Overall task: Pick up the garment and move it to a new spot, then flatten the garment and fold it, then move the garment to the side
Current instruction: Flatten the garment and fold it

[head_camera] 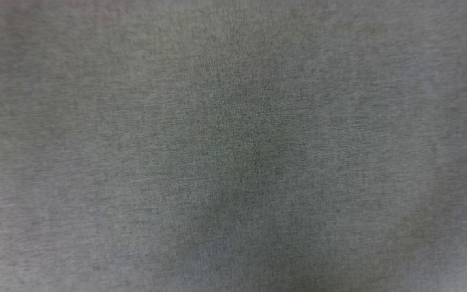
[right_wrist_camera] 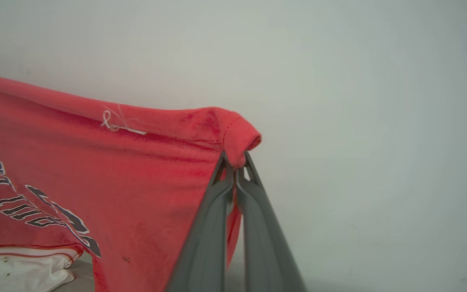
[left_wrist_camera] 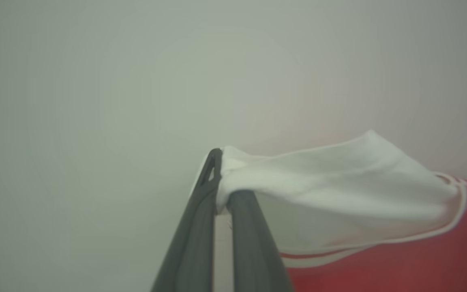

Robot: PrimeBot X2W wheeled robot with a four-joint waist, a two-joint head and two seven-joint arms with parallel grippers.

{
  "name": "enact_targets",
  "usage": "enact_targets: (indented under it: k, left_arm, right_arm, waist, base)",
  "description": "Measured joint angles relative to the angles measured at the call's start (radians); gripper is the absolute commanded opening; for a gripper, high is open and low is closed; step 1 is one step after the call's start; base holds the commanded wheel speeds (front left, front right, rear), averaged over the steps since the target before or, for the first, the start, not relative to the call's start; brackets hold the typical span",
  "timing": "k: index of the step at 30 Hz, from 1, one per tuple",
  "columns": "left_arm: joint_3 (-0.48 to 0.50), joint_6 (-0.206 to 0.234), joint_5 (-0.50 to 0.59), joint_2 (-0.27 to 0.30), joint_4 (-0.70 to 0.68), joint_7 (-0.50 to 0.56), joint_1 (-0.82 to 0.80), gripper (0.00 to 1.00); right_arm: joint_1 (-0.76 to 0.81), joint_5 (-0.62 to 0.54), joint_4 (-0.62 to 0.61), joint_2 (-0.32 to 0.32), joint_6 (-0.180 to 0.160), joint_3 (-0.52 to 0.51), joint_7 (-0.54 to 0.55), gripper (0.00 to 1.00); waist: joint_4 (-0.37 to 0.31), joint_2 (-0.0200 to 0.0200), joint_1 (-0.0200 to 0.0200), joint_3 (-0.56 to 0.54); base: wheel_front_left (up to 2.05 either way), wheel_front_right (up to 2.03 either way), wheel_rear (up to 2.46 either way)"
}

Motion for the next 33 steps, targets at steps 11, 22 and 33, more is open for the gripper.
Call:
enact_targets:
  k: [11, 22, 33]
  left_arm:
    - [0.035, -0.060, -0.074, -0.039, 0.150, -0.111, 0.076, 0.00]
    - [0.072, -0.140, -0.148, -0.110, 0.216, -0.191, 0.518, 0.00]
    - [0.106, -0.096, -0.155, -0.129, -0.052, -0.186, 1.186, 0.00]
  right_arm:
    - [-0.010, 0.144, 0.155, 0.000, 0.000, 0.225, -0.125, 0.00]
    - [0.358, 0.321, 0.133, -0.105, 0.000, 0.442, -0.248, 0.00]
    - [0.842, 0.425, 0.019, -0.175, 0.001, 0.509, -0.283, 0.00]
  waist:
    - [0.010, 0.0000, -0.0001, 0.068]
    - [0.051, 0.0000, -0.0002, -0.116]
    - [0.077, 0.0000, -0.0006, -0.412]
  base:
    - [0.00, 0.00, 0.00]
    - [0.00, 0.00, 0.00]
    - [0.00, 0.00, 0.00]
